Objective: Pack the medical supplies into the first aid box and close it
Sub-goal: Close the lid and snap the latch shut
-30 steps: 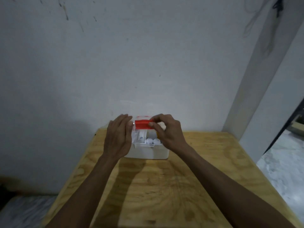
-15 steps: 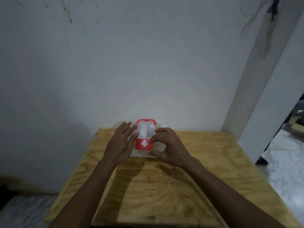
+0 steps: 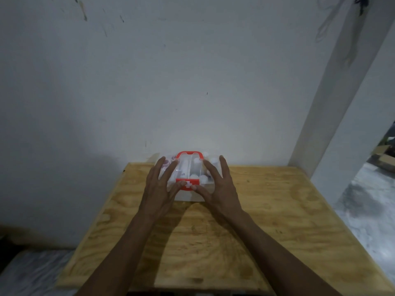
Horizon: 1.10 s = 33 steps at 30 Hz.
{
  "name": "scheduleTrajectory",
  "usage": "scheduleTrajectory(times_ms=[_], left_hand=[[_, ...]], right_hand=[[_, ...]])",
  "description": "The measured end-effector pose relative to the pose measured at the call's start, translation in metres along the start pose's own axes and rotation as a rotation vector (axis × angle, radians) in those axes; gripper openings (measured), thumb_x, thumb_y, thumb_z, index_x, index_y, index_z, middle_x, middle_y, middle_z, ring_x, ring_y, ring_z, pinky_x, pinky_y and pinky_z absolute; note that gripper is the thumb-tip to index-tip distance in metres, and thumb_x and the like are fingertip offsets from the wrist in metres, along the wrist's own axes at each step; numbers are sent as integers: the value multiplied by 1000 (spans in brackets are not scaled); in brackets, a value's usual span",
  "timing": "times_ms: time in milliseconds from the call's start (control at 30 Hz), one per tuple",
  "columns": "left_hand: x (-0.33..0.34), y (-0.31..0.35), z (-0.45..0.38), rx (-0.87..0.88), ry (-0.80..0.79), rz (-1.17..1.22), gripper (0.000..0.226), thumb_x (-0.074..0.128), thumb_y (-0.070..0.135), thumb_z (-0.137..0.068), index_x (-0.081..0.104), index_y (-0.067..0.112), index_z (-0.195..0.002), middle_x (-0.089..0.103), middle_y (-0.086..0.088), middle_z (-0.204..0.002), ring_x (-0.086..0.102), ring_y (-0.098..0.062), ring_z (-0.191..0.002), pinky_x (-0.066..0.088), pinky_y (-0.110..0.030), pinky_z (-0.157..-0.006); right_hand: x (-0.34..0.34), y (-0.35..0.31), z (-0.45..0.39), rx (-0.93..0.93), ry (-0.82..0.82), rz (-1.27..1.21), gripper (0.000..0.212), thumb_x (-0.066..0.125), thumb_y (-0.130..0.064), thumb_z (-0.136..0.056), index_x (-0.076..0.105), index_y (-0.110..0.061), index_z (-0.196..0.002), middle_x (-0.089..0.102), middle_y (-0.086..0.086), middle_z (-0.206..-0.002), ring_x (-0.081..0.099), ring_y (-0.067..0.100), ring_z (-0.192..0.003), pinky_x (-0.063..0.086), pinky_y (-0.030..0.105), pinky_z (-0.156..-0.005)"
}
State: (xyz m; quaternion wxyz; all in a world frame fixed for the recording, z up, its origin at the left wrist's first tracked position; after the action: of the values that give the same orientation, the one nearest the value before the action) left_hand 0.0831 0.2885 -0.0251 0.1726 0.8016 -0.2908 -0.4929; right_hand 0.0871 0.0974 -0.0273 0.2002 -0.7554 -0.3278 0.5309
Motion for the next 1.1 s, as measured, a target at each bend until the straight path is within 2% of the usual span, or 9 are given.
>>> scheduleTrajectory(times_ms=[267,433,600,767,967,1100], left_hand=[[-2,2,1,9,10,-34,93,28,88,-73,35,32,-147,27,-4,-160,38,-29,-139,46,-53,-104],[2,0,-1,4,12,-49,89,31,85,-75,36,33,-147,28,-5,-159,40,-31,-138,49,-56,-100],[11,3,-9,-1,-3,-25,80,39,75,-79,35,34,-147,26,-4,-160,38,-31,-140,47,-57,-102],[21,5,-24,-31,-21,13,76,35,74,-81,35,36,-147,23,0,-161,33,-28,-142,43,-56,-106],[31,8,-42,-4,-29,22,68,39,66,-87,34,35,-147,22,-3,-161,30,-29,-144,40,-60,-107],[36,9,-52,-19,-30,28,71,37,67,-85,35,34,-147,22,-3,-161,30,-30,-144,40,-60,-107]], right_hand=[[0,-2,4,-2,35,-35,84,52,-78,-78,20,-47,-148,-8,-14,-164,18,21,-150,31,48,-114],[-7,2,7,9,50,-45,80,55,-74,-79,26,-44,-148,-2,-10,-165,21,21,-149,33,47,-112],[-11,9,-2,44,65,-47,81,56,-73,-79,26,-43,-148,1,-9,-165,22,23,-148,31,50,-113],[-15,18,-18,64,45,-40,84,55,-73,-79,24,-41,-150,-1,-8,-166,22,24,-149,30,53,-114],[-15,27,-42,91,22,-68,85,51,-74,-78,22,-41,-151,0,-7,-166,20,23,-149,26,50,-115],[-15,30,-54,99,28,-87,79,55,-67,-83,24,-39,-150,3,-6,-166,22,23,-149,28,46,-115]])
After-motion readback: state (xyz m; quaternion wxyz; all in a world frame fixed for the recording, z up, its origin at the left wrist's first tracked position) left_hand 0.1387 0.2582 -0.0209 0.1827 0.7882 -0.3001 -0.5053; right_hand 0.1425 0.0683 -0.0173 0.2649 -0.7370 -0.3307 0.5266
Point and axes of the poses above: each hand's wrist, its own z-axis away from the middle knuckle, its own x-axis out of the palm, y = z × x, the point moved 4 cm from there along -z, towards the middle knuckle
